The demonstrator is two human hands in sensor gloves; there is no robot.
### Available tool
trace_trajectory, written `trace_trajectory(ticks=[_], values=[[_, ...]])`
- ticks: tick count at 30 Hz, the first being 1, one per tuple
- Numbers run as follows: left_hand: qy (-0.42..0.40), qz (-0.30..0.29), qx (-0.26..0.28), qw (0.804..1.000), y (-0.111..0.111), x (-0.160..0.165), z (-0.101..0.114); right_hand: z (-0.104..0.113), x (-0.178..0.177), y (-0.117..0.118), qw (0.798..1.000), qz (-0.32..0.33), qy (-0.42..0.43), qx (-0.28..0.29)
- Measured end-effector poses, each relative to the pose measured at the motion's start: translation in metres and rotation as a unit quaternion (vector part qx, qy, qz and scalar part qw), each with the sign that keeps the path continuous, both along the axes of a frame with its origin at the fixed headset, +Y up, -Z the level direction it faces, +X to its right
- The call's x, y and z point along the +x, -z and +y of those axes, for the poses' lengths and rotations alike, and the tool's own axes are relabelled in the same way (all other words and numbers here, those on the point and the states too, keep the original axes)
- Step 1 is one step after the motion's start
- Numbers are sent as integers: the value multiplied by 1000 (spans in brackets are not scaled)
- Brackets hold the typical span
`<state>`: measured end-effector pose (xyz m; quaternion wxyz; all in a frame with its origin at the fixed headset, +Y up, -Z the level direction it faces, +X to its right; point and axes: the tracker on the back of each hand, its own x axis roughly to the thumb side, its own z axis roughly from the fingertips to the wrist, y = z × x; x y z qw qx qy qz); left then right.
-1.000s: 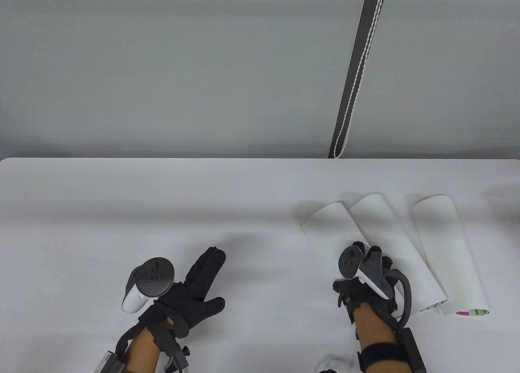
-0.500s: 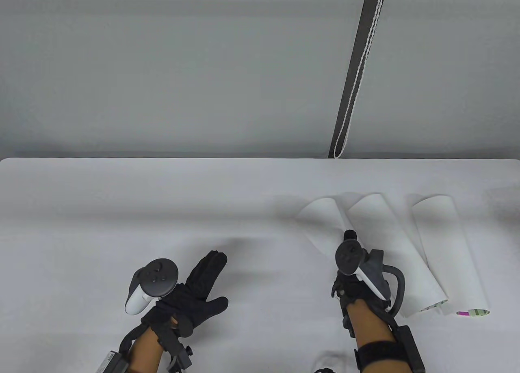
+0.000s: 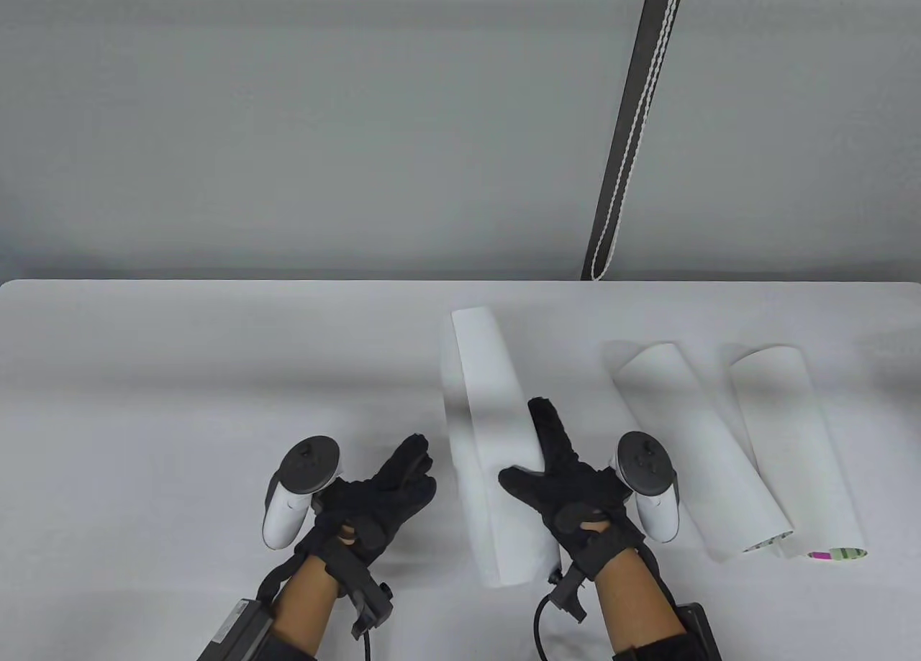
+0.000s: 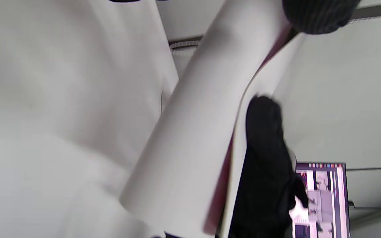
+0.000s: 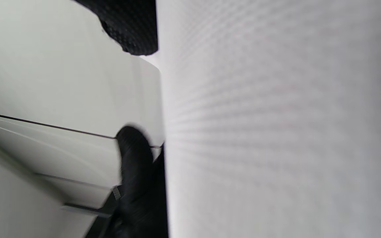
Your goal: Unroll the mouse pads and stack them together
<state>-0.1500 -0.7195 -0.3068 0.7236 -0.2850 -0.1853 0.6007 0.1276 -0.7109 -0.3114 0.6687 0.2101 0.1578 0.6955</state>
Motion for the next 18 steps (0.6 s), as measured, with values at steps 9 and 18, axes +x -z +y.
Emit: trace_trajectory(ticks=[9,18], values=[[-106,41,-52,992,-5,15,-14,-14,-22,-5,998,43,-51,-9],[-110,111,-98,983,-2,-6,-26,-17,-18,-8,996,81,-20,-41]])
